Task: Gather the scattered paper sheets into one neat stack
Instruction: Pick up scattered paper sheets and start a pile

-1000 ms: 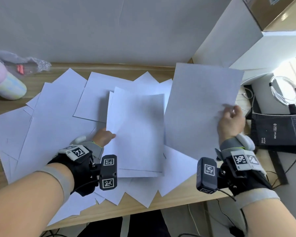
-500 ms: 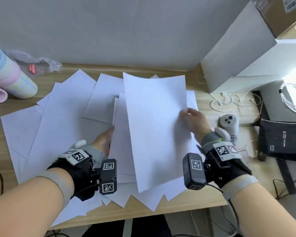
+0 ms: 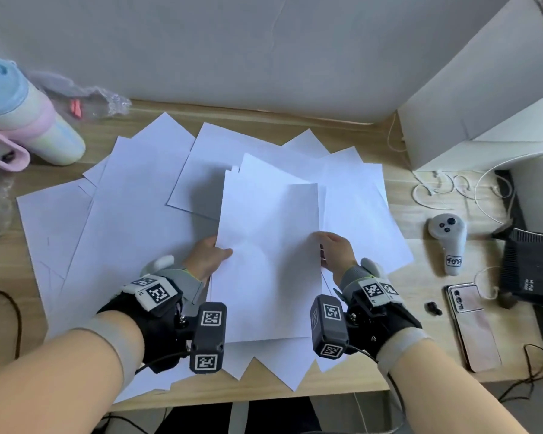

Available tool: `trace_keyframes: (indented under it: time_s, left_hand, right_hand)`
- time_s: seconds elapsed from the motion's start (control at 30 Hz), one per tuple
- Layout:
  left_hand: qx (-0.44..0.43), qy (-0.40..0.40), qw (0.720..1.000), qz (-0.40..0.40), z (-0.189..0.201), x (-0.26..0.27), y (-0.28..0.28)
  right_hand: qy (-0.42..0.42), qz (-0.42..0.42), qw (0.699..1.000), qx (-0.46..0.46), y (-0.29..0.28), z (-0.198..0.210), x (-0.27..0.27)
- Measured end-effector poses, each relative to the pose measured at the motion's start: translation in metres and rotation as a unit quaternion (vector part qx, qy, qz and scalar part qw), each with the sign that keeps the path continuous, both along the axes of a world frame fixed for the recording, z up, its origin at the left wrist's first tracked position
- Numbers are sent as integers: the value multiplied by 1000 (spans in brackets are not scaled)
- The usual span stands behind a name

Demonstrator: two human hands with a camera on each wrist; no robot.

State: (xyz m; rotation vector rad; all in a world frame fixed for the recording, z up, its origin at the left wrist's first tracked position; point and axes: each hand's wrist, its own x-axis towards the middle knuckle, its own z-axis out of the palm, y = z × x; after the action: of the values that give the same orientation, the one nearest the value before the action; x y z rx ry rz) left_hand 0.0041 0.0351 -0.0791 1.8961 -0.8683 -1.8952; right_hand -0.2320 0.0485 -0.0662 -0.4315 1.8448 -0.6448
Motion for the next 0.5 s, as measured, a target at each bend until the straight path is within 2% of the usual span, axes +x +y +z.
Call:
trace_keyframes:
  time_s: [0.1,0.2,0.37,0.5]
  left_hand:
    - [-8,-5,999,48,-4,20,-9]
    - [-16,-29,995,99,-5,43,-23]
    - [-14,-105,990,94,-20,62,-31]
    - [-9,-125,988,89,-26,58,-27]
  right_hand:
    - [41,-56,998,3,-14,-5,-4]
    - [85,-62,994,25,-29,-10,-9]
    - [24,-94,995,36,-49,-1,-1]
    - [-5,-84,996,37,-58,-1,3]
